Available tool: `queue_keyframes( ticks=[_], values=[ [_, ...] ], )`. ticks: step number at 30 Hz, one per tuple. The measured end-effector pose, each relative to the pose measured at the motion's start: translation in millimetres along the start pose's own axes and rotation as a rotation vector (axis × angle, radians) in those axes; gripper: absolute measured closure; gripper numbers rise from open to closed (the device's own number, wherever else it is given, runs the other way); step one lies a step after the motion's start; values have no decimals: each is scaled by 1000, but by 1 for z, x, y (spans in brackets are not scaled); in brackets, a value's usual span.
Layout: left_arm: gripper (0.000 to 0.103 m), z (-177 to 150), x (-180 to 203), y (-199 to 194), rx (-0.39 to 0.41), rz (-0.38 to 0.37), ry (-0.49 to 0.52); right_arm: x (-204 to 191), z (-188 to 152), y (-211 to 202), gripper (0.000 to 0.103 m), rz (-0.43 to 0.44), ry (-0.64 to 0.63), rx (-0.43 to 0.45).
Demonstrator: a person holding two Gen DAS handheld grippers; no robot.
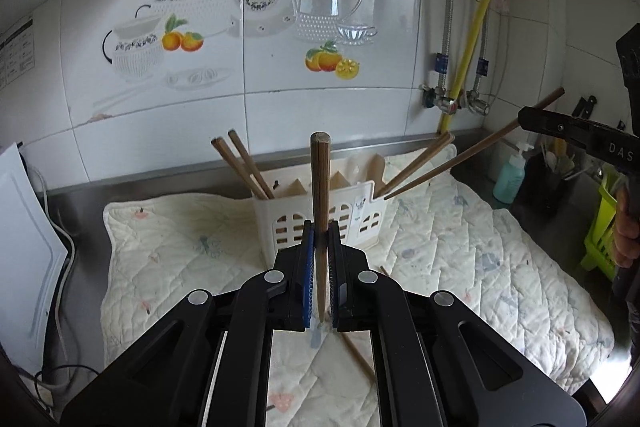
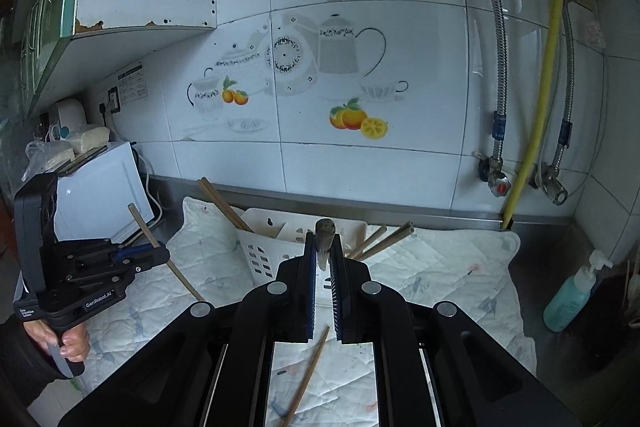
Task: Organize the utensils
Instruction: 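Lift the chopsticks with both tools and carry them over the holder, then open both tools to drop the chopsticks into the holder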
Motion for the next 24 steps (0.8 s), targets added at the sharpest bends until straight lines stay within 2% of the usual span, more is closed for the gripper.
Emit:
queue_keyframes(
  ticks=[9, 15, 19, 24],
  values=[
    [98, 73, 6, -9, 135, -5, -7, 18, 29, 17, 96, -15, -6, -33],
    [98, 108, 5, -1, 231, 59, 12, 27, 35, 39, 96, 0, 8, -78],
    [98, 116, 1, 21, 223, 106, 21, 27, 34, 55, 96, 5, 0, -114],
    [98, 112, -11, 46, 173, 120, -2, 26, 30, 74, 96, 15, -6, -155]
  ],
)
Point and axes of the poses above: each gripper's, at about its wrist camera, not at the fingertips, and y roughly the way its jaws point, x to its right, z to its top, the point moved 6 cm from there along y, roughly the way its jaws point, and after that the axes turned 6 degrees about -y, right-handed, at the moved point
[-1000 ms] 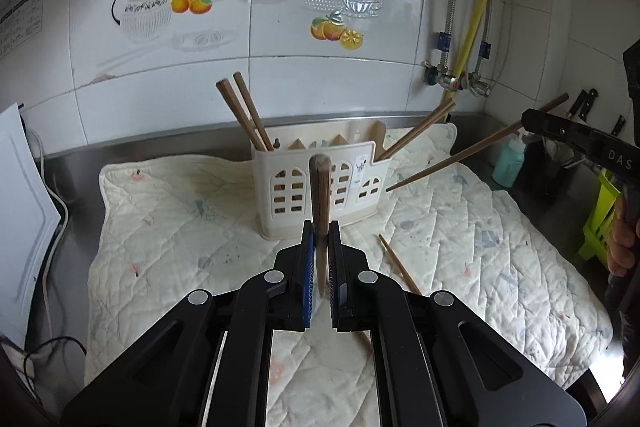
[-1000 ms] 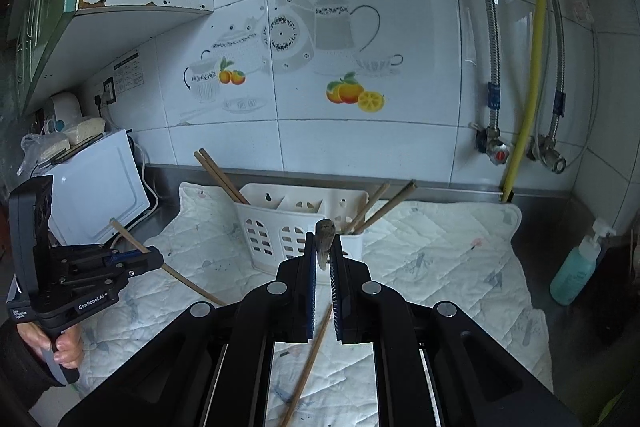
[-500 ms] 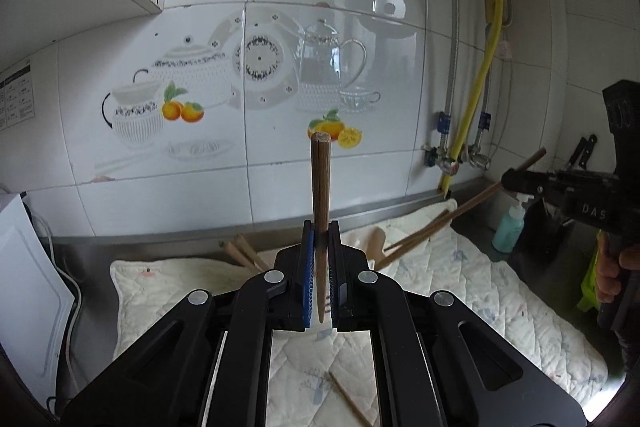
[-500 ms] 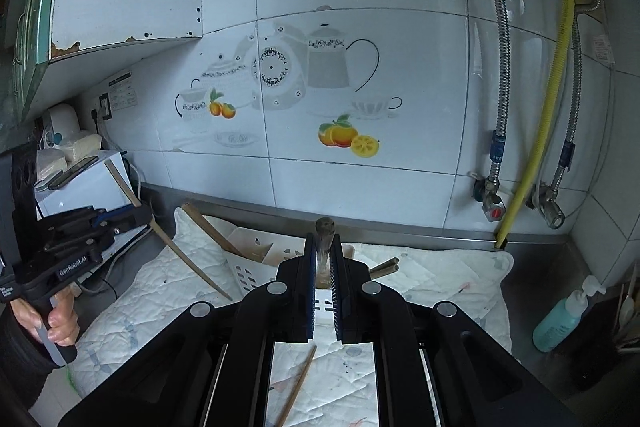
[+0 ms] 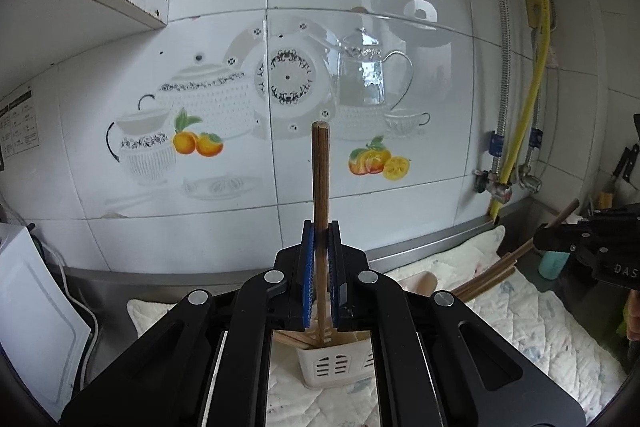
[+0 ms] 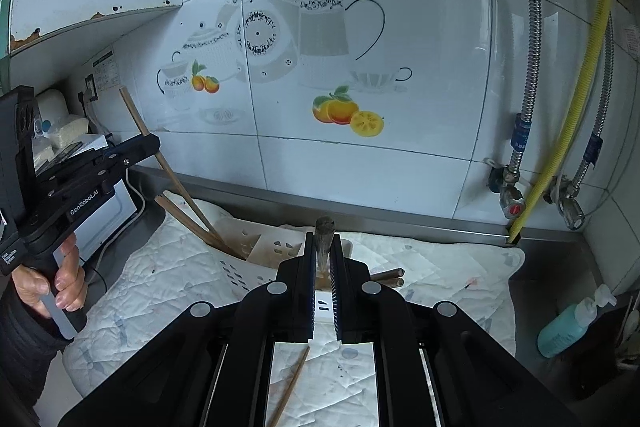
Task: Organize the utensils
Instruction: 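Open both tools to drop the chopsticks into the holder, then move both tools back and lower them onto the last two chopsticks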
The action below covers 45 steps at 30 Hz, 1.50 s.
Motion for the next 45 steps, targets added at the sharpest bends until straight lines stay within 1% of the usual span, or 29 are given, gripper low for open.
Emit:
queue_keyframes(
  ticks=[3, 5, 7, 8, 10, 12, 14, 16, 18, 20, 21, 23, 25, 28, 32, 37, 42, 45],
  values=[
    [98, -6, -6, 12, -29, -1, -22, 1, 0, 11, 96, 3, 6, -17],
    [97, -9, -9, 17, -49, 1, -30, 0, 0, 19, 96, 28, 24, -34],
    [97, -10, -11, 19, -56, 9, -33, -1, 0, 27, 96, 34, 28, -44],
    [95, -10, -11, 18, -53, 9, -36, -2, 0, 30, 96, 33, 26, -48],
    [93, -10, -11, 15, -43, 9, -28, -3, 0, 35, 95, 30, 28, -50],
    [88, -10, -9, 11, -42, 7, -15, -3, 0, 36, 95, 17, 28, -42],
    [76, -10, -8, 5, -28, 16, -5, -3, 0, 33, 93, 2, 21, -30],
    [72, -10, -8, -2, -21, 21, -7, -4, -2, 27, 89, -10, 19, -14],
    [70, -10, -9, -10, -17, 17, -12, -6, -5, 19, 88, -22, 14, 3],
    [57, -12, -10, -20, -8, 19, -19, -9, -11, 8, 87, -33, 7, 24],
    [55, -13, -10, -25, -5, 18, -20, -12, -15, 4, 86, -39, -1, 29],
    [54, -20, -10, -36, -3, 22, -14, -17, -27, -6, 85, -58, -10, 40],
    [50, -29, -11, -45, -12, 31, -8, -23, -42, -13, 85, -54, -9, 42],
    [47, -47, -14, -57, -36, 23, -28, -30, -68, -19, 84, -48, 15, 38],
    [42, -75, -18, -70, -64, 43, -36, -42, -106, -23, 84, -45, 39, 23],
    [35, -114, -22, -83, -117, 35, -60, -62, -151, -21, 84, -45, 41, -15],
    [32, -153, -21, -93, -167, 25, -65, -79, -195, -16, 84, -49, 61, -50],
    [31, -175, -22, -94, -209, 23, -72, -88, -219, -7, 84, -24, 84, -87]
  ],
)
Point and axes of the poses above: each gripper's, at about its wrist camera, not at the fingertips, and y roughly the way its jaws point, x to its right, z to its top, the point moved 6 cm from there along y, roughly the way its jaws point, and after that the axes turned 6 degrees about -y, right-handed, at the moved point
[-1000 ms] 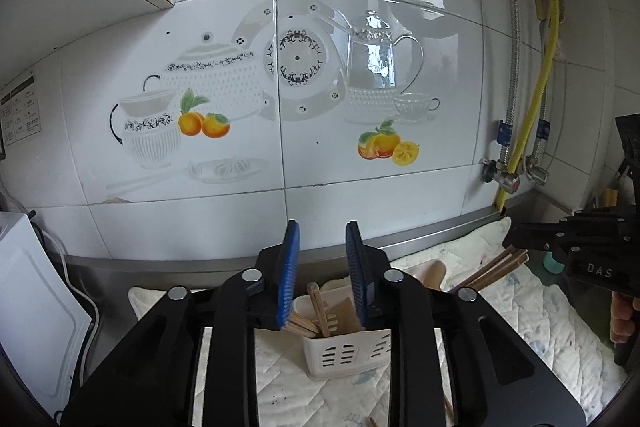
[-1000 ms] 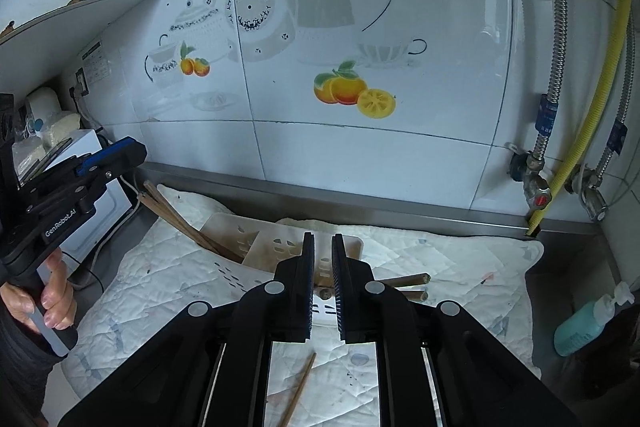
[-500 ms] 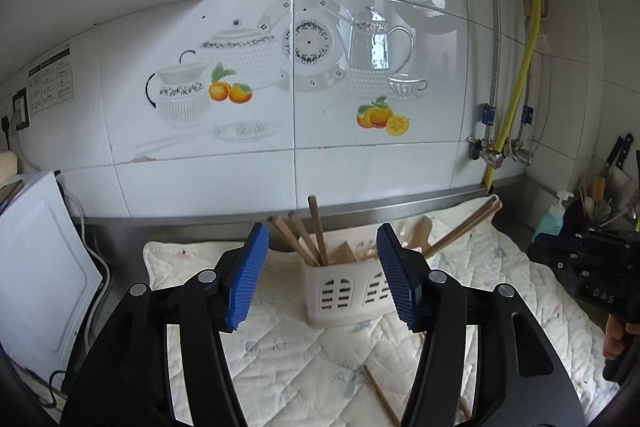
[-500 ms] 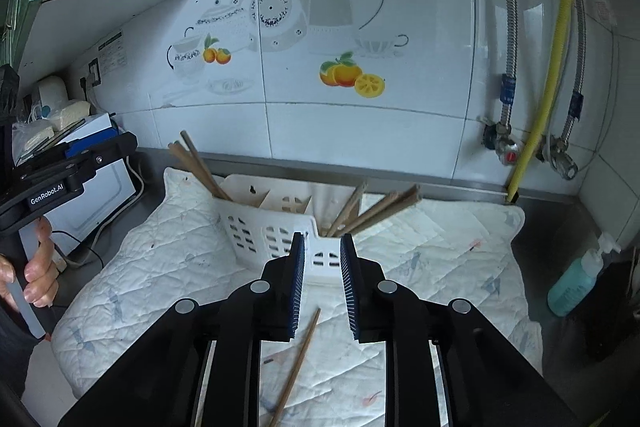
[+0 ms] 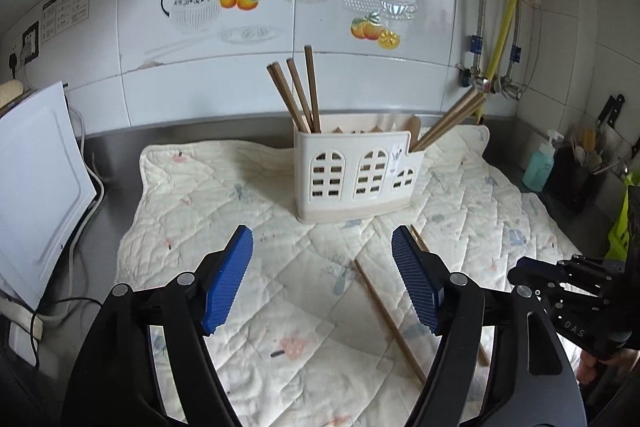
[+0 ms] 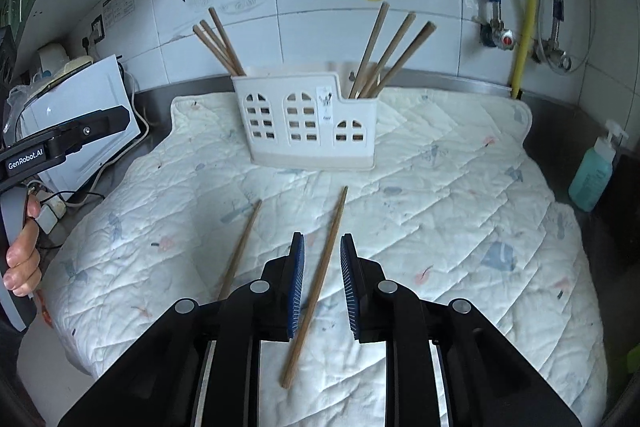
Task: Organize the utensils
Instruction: 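Move both tools back and lower them onto the last two chopsticks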
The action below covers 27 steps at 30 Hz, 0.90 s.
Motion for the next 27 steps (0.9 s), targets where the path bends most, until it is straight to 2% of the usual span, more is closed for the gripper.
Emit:
queue_keyframes(
  ticks=[5, 10, 22, 27],
  values=[
    [31, -31, -7, 5, -54, 3, -27, -11, -36, 20, 84, 0, 11, -61],
    [31, -54, -12, 11, -96, 17, -40, -13, -56, 34, 84, 19, 46, -101],
    [31, -89, -5, 12, -157, 14, -47, -16, -63, 52, 84, 9, 71, -125],
    [31, -106, 10, 17, -201, -10, -54, -14, -64, 52, 93, -17, 44, -124]
  ],
)
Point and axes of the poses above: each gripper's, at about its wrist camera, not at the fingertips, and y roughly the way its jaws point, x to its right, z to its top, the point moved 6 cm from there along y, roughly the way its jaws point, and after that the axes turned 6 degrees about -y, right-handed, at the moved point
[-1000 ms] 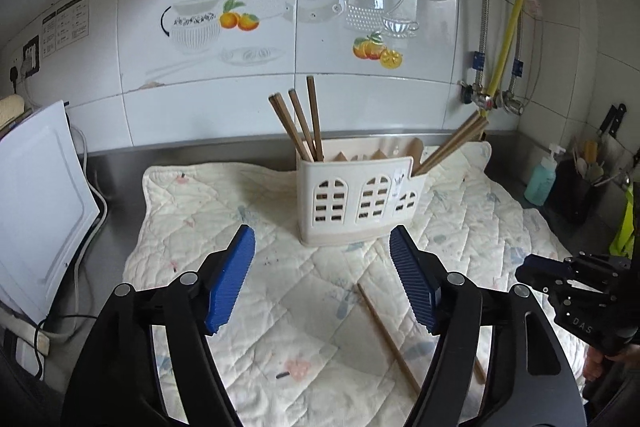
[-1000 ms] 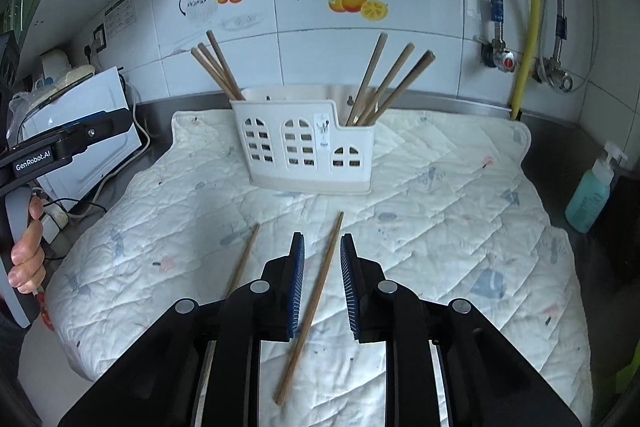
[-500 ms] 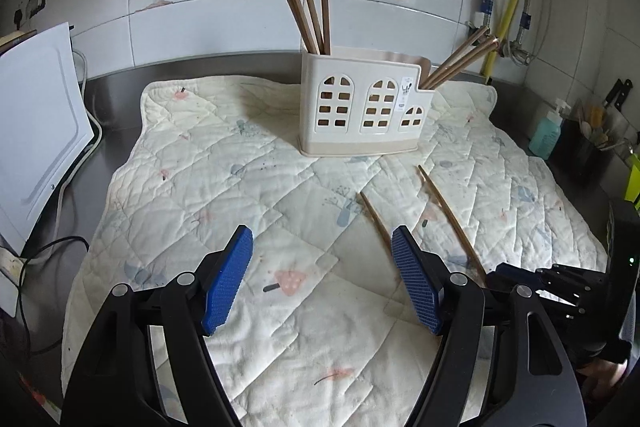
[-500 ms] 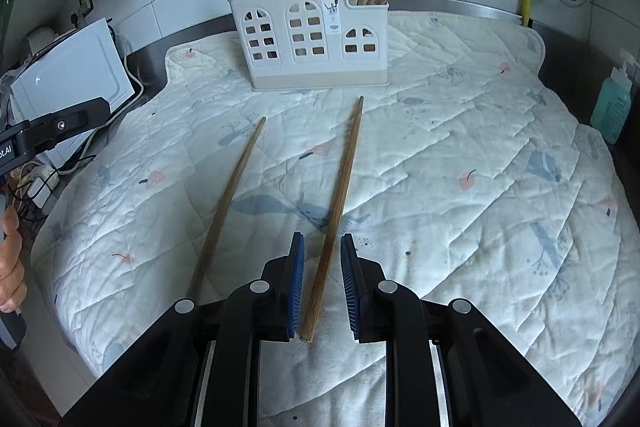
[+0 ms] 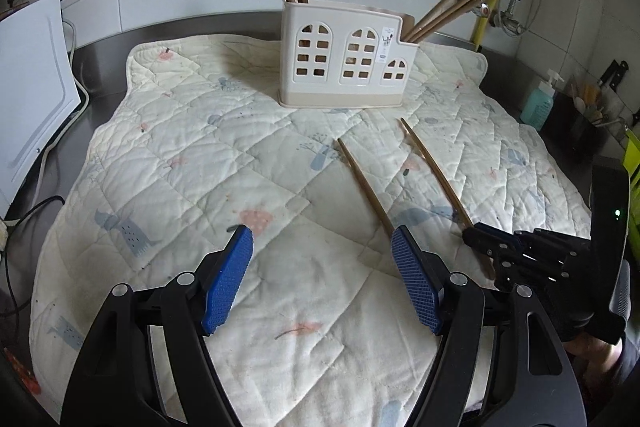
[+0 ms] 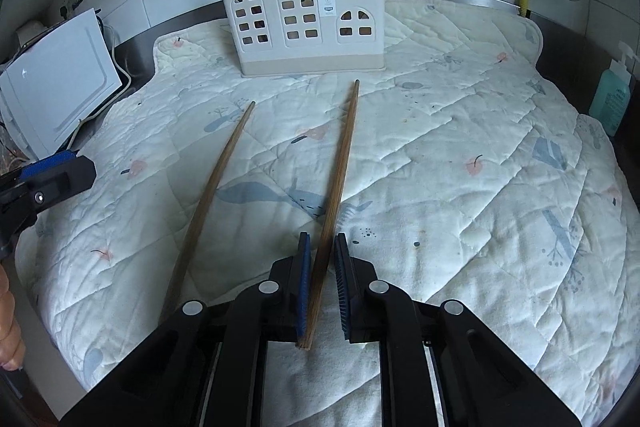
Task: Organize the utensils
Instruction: 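Move both tools back and lower them onto the last two chopsticks, then close the left tool and the right tool each on a chopstick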
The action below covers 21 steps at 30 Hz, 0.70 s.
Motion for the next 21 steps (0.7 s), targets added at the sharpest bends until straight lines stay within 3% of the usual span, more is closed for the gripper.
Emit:
queue_keyframes(
  ticks=[12, 15, 19, 21],
  values=[
    [37, -35, 40, 25, -90, -43, 10, 19, -1, -19, 97, -8, 8, 30],
    [48, -36, 46, 31, -96, -39, 5, 23, 0, -25, 97, -9, 16, 45],
    [69, -42, 55, 40, -113, -20, 19, 25, 3, -31, 97, -12, 20, 65],
    [72, -44, 58, 42, -112, -10, 22, 26, 4, -34, 97, -10, 24, 73]
  ],
)
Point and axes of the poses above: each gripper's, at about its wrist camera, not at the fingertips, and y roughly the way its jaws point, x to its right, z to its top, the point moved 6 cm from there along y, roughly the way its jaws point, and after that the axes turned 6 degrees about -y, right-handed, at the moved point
